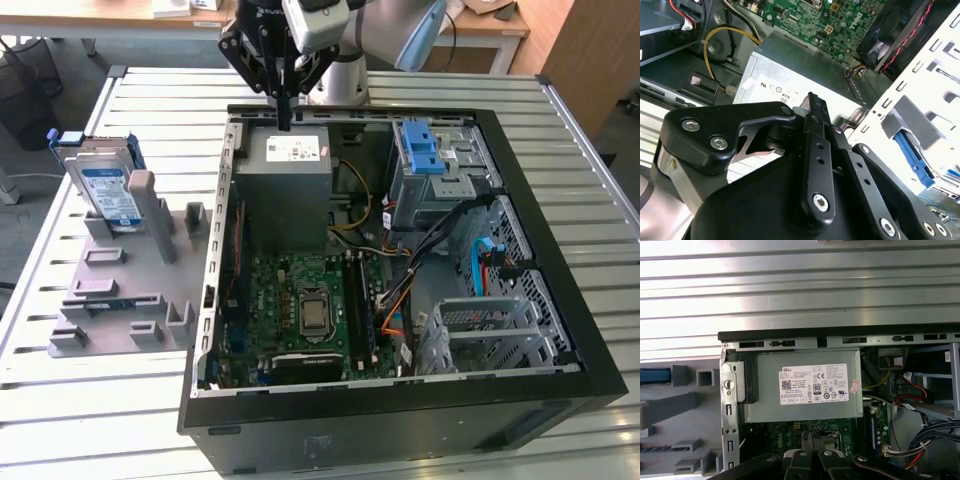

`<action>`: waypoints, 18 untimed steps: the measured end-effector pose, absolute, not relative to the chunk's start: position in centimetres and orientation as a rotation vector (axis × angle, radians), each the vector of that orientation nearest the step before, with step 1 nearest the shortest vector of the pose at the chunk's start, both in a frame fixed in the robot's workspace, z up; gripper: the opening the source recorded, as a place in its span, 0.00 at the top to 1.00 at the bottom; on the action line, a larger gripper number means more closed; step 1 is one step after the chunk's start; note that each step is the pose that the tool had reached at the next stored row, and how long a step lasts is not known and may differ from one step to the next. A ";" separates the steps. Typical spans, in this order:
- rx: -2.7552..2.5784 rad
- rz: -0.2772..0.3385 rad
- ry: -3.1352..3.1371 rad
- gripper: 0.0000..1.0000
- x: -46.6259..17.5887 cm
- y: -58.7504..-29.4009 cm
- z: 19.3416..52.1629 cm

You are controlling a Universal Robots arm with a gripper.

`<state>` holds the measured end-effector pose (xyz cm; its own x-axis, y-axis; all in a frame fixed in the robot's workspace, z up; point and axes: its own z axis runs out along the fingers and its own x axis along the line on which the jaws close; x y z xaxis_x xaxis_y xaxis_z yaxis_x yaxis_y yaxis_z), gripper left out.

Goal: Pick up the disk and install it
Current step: 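Reach for the disk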

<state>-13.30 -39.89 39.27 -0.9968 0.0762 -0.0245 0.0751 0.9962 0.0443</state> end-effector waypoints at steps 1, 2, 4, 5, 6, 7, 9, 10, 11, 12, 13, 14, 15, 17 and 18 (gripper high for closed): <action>0.118 0.068 3.112 0.89 -13.3 -39.9 39.3; 0.118 0.068 3.112 0.89 -13.3 -39.9 39.3; 0.118 0.068 3.112 0.89 -13.3 -39.9 39.3; 0.118 0.068 3.112 0.89 -13.4 -39.9 39.3; 0.118 0.068 3.112 0.89 -13.4 -39.9 39.3; 0.118 0.068 3.112 0.89 -13.4 -39.9 39.3; 0.118 0.068 3.113 0.89 -13.5 -39.9 39.3; 0.118 0.068 3.113 0.89 -13.6 -39.9 39.3; 0.118 0.068 3.112 0.89 -13.6 -39.9 39.3; 0.118 0.068 3.112 0.89 -13.7 -39.9 39.3; 0.118 0.068 3.112 0.89 -13.7 -39.9 39.3; 0.118 0.067 3.112 0.89 -13.8 -39.9 39.3; 0.118 0.067 3.112 0.89 -13.8 -39.9 39.3; 0.118 0.067 3.112 0.89 -14.0 -39.9 39.3; 0.118 0.067 3.112 0.89 -14.1 -39.9 39.3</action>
